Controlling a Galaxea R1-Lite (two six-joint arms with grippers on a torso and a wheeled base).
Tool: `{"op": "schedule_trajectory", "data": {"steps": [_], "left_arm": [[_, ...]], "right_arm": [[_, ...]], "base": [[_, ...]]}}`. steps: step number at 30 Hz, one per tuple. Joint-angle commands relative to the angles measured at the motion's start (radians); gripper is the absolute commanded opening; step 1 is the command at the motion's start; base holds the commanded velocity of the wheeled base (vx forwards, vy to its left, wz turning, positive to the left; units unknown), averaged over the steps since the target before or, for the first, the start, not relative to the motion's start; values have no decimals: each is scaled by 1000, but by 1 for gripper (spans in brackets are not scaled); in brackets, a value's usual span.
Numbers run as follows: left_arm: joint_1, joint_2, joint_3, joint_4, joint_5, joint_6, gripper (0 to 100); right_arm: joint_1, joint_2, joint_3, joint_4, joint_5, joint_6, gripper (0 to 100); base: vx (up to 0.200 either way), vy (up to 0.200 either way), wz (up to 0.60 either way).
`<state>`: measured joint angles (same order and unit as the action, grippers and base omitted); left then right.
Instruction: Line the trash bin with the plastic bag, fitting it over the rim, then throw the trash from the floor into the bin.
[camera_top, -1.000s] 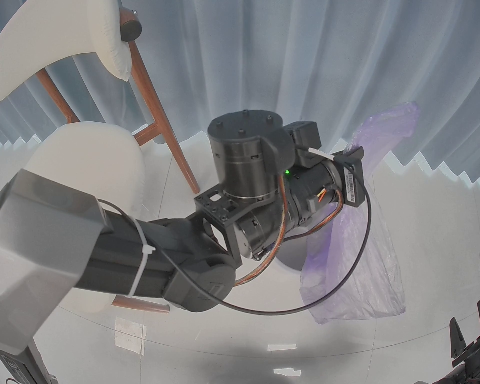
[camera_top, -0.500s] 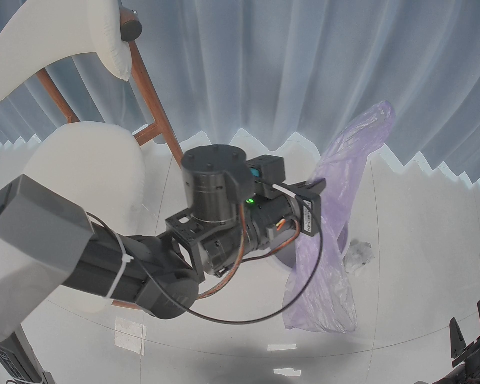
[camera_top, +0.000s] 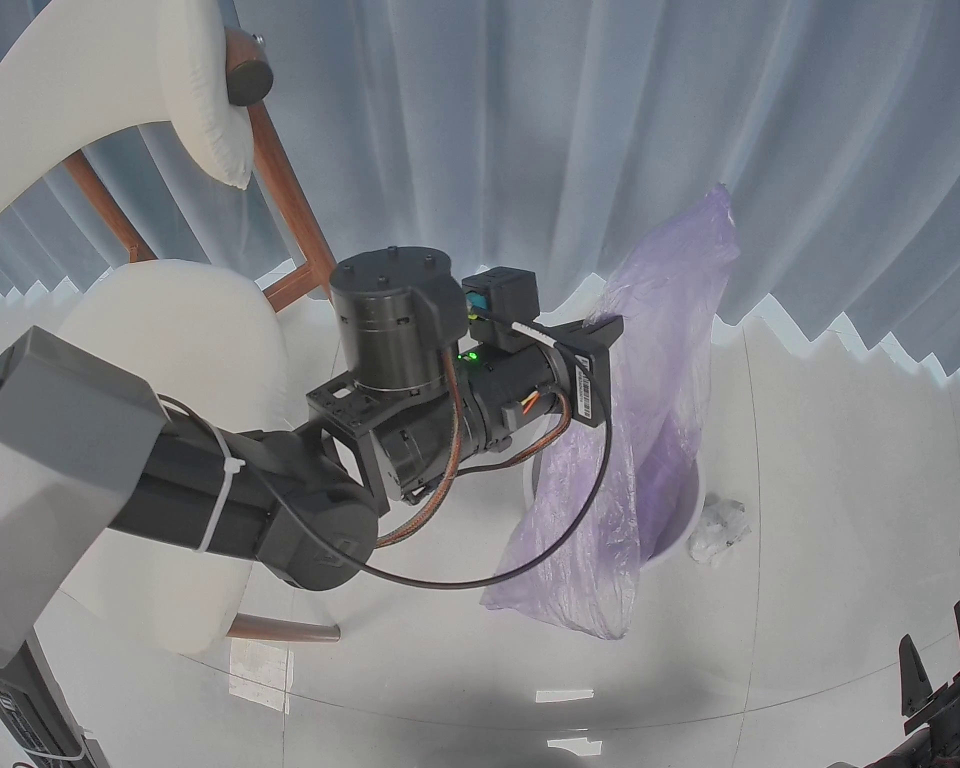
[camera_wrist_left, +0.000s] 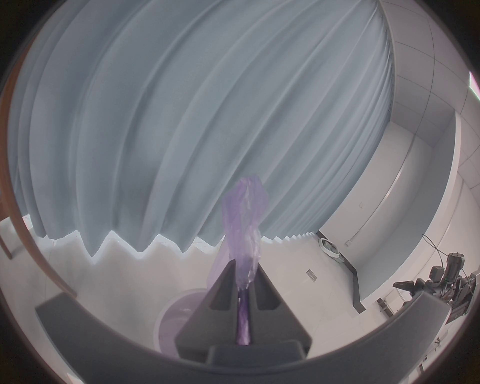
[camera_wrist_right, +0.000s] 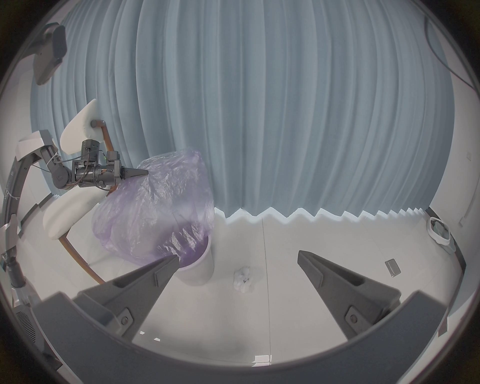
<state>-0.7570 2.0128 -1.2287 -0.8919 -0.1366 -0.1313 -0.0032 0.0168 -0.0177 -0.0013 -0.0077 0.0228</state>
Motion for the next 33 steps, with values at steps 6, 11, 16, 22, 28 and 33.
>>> {"op": "schedule_trajectory", "data": {"steps": [6, 11, 16, 22, 28, 33], "left_arm": [[-71, 7, 5, -24, 41, 1, 0], [-93, 6, 34, -35, 86, -21, 0], [-102, 3, 35, -45, 88, -21, 0], [-127, -28, 124, -58, 92, -21, 0], [-153, -58, 158, -79, 147, -30, 0], [-179, -68, 146, -73, 227, -116, 0]], "right_arm": [[0, -15, 18, 0, 0, 0, 100], [0, -17, 18, 0, 0, 0, 100], [0, -15, 18, 0, 0, 0, 100], [0, -17, 16, 4, 3, -18, 100], [0, -17, 16, 4, 5, -20, 100], [0, -17, 18, 0, -21, 2, 100]], "base": [[100, 0, 0], [0, 0, 0], [0, -160, 0], [0, -200, 0], [0, -67, 0], [0, 0, 0]]}}
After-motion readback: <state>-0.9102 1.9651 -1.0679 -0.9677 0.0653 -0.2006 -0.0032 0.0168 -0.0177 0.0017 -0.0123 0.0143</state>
